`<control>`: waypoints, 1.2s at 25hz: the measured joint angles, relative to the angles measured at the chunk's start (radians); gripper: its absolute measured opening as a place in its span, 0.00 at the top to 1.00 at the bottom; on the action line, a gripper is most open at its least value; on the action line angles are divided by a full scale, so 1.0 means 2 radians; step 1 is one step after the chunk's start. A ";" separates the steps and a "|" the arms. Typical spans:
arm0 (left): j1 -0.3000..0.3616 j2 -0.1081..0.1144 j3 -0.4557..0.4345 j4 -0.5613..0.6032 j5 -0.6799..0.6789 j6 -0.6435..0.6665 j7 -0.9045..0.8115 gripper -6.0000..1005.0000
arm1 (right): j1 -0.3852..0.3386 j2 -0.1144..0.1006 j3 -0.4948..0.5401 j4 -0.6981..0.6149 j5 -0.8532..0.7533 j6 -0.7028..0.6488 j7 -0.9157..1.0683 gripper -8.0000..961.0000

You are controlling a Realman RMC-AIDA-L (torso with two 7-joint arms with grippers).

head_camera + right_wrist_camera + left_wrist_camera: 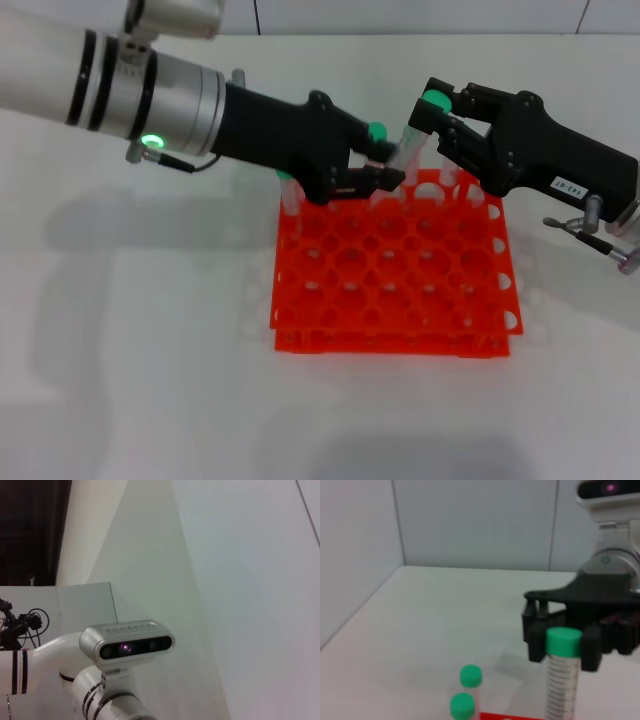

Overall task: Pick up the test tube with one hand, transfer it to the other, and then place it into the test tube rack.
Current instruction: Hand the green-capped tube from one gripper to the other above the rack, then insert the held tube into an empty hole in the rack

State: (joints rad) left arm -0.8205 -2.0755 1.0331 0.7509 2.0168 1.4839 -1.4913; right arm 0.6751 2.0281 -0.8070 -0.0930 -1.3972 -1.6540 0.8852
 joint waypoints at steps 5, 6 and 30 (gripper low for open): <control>0.002 0.000 0.000 0.033 0.004 0.004 -0.040 0.78 | -0.002 -0.001 0.001 -0.005 0.000 0.000 0.000 0.71; 0.003 0.001 0.000 0.043 0.007 0.008 -0.053 0.75 | -0.003 -0.002 0.001 -0.006 -0.001 0.000 0.000 0.71; 0.381 -0.006 0.012 0.420 -0.141 0.015 -0.135 0.12 | -0.001 -0.008 -0.033 -0.090 -0.012 0.018 0.064 0.68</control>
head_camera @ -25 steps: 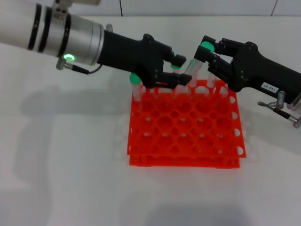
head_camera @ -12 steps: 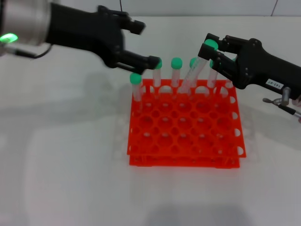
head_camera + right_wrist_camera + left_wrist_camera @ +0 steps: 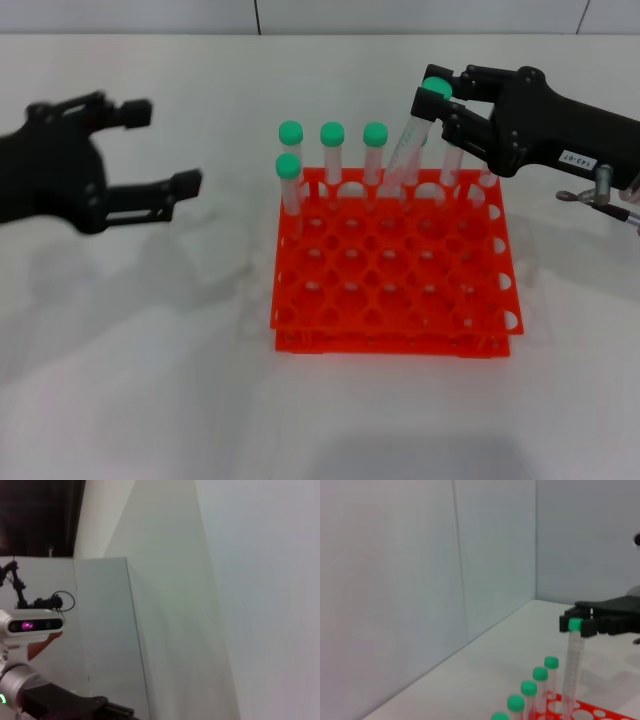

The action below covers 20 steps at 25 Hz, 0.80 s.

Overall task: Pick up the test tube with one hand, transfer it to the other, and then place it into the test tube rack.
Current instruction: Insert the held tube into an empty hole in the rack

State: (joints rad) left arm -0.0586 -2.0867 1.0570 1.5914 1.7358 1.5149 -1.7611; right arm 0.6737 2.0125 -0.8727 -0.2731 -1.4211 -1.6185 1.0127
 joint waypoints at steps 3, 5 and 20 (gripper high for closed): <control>0.034 0.000 -0.003 -0.019 -0.029 -0.001 0.034 0.13 | 0.000 0.000 -0.012 -0.016 0.000 0.007 0.011 0.67; 0.050 -0.001 -0.008 -0.034 -0.043 -0.002 0.056 0.13 | 0.001 0.000 -0.018 -0.022 0.000 0.007 0.019 0.67; 0.078 0.002 -0.075 -0.215 -0.091 0.013 0.202 0.13 | 0.048 0.003 -0.073 -0.046 0.001 0.054 0.045 0.65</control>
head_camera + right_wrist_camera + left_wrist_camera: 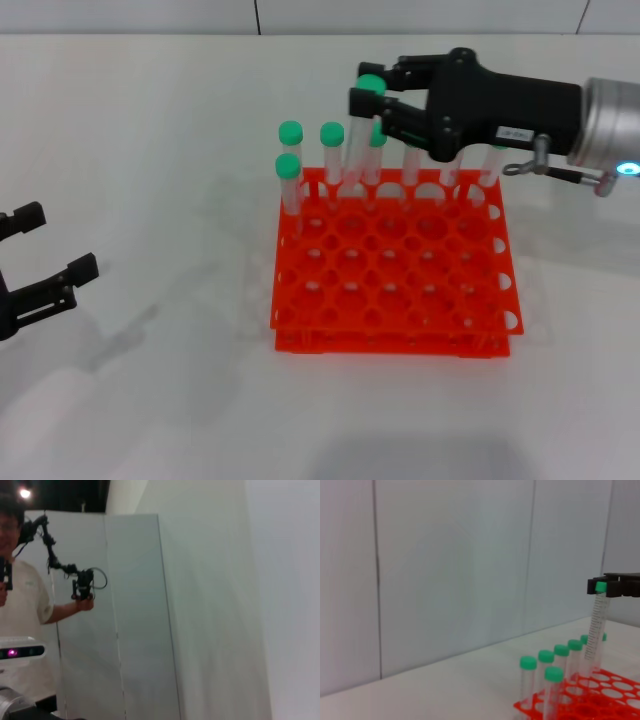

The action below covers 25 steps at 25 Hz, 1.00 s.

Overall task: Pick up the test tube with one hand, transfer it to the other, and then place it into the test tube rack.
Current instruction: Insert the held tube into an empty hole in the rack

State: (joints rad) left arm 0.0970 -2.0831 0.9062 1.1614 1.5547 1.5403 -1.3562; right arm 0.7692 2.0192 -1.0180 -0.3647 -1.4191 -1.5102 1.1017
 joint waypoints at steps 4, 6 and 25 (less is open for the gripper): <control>-0.016 0.001 -0.026 -0.037 0.010 0.007 0.009 0.13 | 0.014 0.003 -0.017 0.005 0.004 0.017 -0.001 0.65; -0.023 0.001 -0.037 -0.051 0.017 0.009 0.012 0.13 | 0.017 0.004 -0.022 0.014 0.013 0.021 -0.007 0.64; -0.074 0.002 -0.045 -0.085 0.042 -0.001 0.015 0.13 | 0.020 0.004 -0.101 0.062 0.097 0.073 -0.055 0.62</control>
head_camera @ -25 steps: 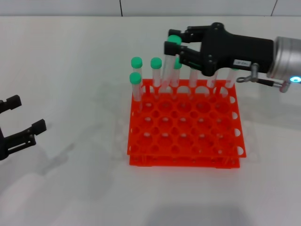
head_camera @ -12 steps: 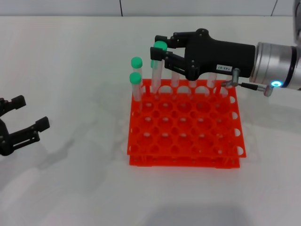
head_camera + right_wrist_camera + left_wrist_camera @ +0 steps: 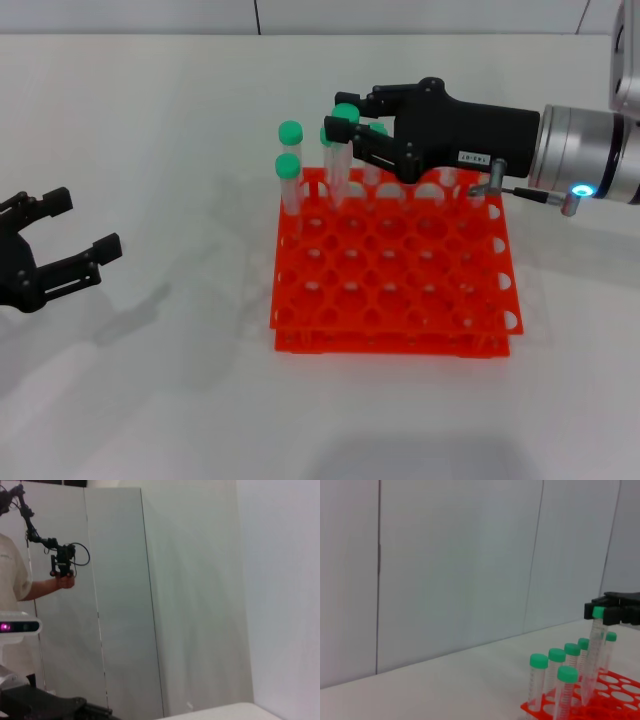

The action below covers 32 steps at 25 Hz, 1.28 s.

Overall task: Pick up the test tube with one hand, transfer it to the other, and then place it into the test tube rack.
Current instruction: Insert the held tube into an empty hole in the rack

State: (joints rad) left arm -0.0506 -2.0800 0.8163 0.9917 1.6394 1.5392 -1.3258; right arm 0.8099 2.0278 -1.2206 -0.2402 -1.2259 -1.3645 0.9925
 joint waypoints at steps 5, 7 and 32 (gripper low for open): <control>-0.002 0.000 0.000 -0.001 0.000 -0.001 0.001 0.13 | -0.001 0.000 -0.002 0.003 0.000 0.005 -0.001 0.61; -0.005 0.000 0.000 -0.004 0.000 -0.001 0.002 0.13 | -0.001 0.000 -0.002 0.004 0.000 0.007 -0.001 0.61; -0.015 0.000 -0.001 -0.020 0.001 -0.009 0.008 0.13 | -0.007 0.000 -0.148 -0.009 0.135 0.058 -0.008 0.58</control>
State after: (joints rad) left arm -0.0813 -2.0800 0.8145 0.9523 1.6414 1.5216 -1.3107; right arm 0.7965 2.0279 -1.5175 -0.2592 -0.9557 -1.2487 0.9761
